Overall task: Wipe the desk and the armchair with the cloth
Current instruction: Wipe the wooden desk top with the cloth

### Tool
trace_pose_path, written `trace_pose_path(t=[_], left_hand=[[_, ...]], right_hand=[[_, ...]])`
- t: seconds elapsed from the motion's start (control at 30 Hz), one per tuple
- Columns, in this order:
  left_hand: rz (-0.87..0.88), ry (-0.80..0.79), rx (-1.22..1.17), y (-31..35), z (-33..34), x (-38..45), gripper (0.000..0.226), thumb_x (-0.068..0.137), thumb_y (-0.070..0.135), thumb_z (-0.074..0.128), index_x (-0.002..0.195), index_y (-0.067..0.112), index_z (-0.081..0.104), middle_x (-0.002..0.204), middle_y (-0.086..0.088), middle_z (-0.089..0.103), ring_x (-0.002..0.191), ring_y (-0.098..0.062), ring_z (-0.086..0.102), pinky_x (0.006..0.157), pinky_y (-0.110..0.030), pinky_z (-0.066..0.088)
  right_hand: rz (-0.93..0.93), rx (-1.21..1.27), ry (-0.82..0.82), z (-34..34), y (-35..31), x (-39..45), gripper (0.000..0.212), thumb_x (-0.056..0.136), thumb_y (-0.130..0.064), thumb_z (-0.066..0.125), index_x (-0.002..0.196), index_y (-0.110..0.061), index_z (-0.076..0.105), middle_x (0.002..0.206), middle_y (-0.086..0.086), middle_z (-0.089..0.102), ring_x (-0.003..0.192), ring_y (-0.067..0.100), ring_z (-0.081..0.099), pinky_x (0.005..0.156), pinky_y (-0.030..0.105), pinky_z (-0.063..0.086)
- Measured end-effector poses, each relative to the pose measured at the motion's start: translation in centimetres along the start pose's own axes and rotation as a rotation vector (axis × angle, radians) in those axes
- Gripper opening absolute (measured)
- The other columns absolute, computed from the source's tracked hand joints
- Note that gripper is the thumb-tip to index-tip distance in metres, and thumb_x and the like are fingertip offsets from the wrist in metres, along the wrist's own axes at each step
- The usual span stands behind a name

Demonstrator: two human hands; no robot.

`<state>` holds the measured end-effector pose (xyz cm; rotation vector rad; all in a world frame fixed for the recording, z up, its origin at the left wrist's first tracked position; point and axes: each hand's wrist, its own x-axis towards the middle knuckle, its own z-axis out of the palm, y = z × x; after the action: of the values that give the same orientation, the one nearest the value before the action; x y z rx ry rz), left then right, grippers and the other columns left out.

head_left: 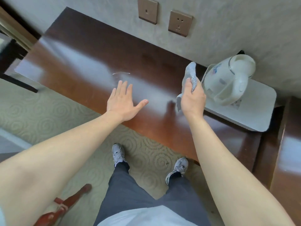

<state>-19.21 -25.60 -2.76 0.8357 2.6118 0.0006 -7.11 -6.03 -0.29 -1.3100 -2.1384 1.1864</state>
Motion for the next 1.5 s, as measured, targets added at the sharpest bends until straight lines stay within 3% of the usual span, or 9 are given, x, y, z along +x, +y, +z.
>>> trace_pose_path(t=[0.13,0.47,0.67,0.87,1.0,1.1,1.2,1.33,1.5], left_hand=[[0.056,-0.023,0.016,-8.1,0.8,3.1,0.107,0.086,0.085,0.021,0.161,0.009,0.015,0.17,-0.01,0.008,0.157,-0.022,-0.004,0.127,-0.043,0.007],[0.141,0.042,-0.042,-18.9,0.7,13.1,0.103,0.085,0.087,0.023,0.161,0.018,0.018,0.17,-0.006,0.013,0.157,-0.027,0.0,0.126,-0.047,0.01],[0.235,0.105,-0.017,-22.8,1.9,18.7,0.085,0.091,0.079,0.013,0.161,0.03,0.016,0.171,-0.003,0.007,0.157,-0.029,-0.002,0.126,-0.049,0.009],[0.218,0.17,-0.031,-25.7,2.6,23.2,0.074,0.097,0.07,0.014,0.16,0.032,0.016,0.171,-0.004,0.005,0.157,-0.03,-0.004,0.126,-0.05,0.007],[0.256,0.185,0.008,-25.2,3.4,23.6,0.072,0.097,0.069,0.016,0.16,0.034,0.016,0.171,-0.005,0.007,0.157,-0.031,-0.002,0.126,-0.05,0.002],[0.259,0.221,-0.001,-25.3,3.9,23.7,0.072,0.097,0.072,0.016,0.16,0.036,0.016,0.171,-0.003,0.009,0.157,-0.029,0.001,0.127,-0.047,0.001],[0.264,0.249,-0.017,-25.5,4.0,24.0,0.076,0.096,0.075,0.015,0.16,0.035,0.018,0.17,-0.002,0.011,0.157,-0.028,0.002,0.127,-0.046,0.002],[0.276,0.293,-0.06,-25.5,4.4,24.1,0.077,0.096,0.075,0.015,0.16,0.032,0.021,0.171,-0.002,0.009,0.157,-0.027,0.003,0.127,-0.045,0.002],[0.286,0.297,-0.081,-25.6,4.2,24.1,0.077,0.096,0.072,0.016,0.16,0.03,0.021,0.171,-0.004,0.008,0.157,-0.026,0.002,0.127,-0.046,0.001]], right_hand=[[0.166,0.015,0.081,6.1,-0.2,-2.7,0.04,0.103,-0.043,0.038,0.13,-0.023,0.059,0.087,-0.018,0.057,0.088,0.007,0.049,0.077,0.019,0.032],[0.311,-0.019,0.188,14.1,-0.5,-3.7,0.044,0.101,-0.047,0.035,0.134,-0.026,0.056,0.088,-0.021,0.054,0.092,0.009,0.049,0.084,0.026,0.035],[0.274,0.021,0.247,18.2,-1.1,-0.1,0.047,0.102,-0.044,0.037,0.143,-0.025,0.049,0.078,-0.035,0.045,0.07,-0.039,0.041,0.067,-0.003,0.033],[0.187,0.102,0.364,20.7,-2.2,2.8,0.054,0.099,-0.046,0.035,0.152,-0.032,0.037,0.143,-0.015,0.054,0.102,-0.018,0.046,0.079,-0.005,0.027],[0.113,0.083,0.465,21.5,-2.8,4.1,0.056,0.099,-0.046,0.035,0.153,-0.03,0.036,0.15,-0.009,0.049,0.12,-0.013,0.041,0.076,-0.012,0.025],[0.011,0.021,0.369,22.6,-2.8,4.9,0.057,0.099,-0.046,0.037,0.153,-0.029,0.035,0.158,-0.002,0.039,0.135,-0.006,0.041,0.11,0.014,0.032],[0.007,-0.145,0.149,25.0,-2.5,5.5,0.055,0.101,-0.048,0.032,0.154,-0.032,0.032,0.165,0.003,0.023,0.152,0.023,0.016,0.123,0.049,0.011],[-0.004,-0.375,-0.103,28.1,-1.5,5.1,0.058,0.099,-0.06,0.018,0.153,-0.041,0.026,0.168,0.004,0.007,0.153,0.033,-0.009,0.121,0.056,-0.009],[0.054,-0.4,-0.147,28.7,-1.3,5.9,0.075,0.09,-0.07,0.006,0.158,-0.037,0.007,0.168,-0.001,-0.003,0.152,0.028,-0.017,0.119,0.054,-0.016]])
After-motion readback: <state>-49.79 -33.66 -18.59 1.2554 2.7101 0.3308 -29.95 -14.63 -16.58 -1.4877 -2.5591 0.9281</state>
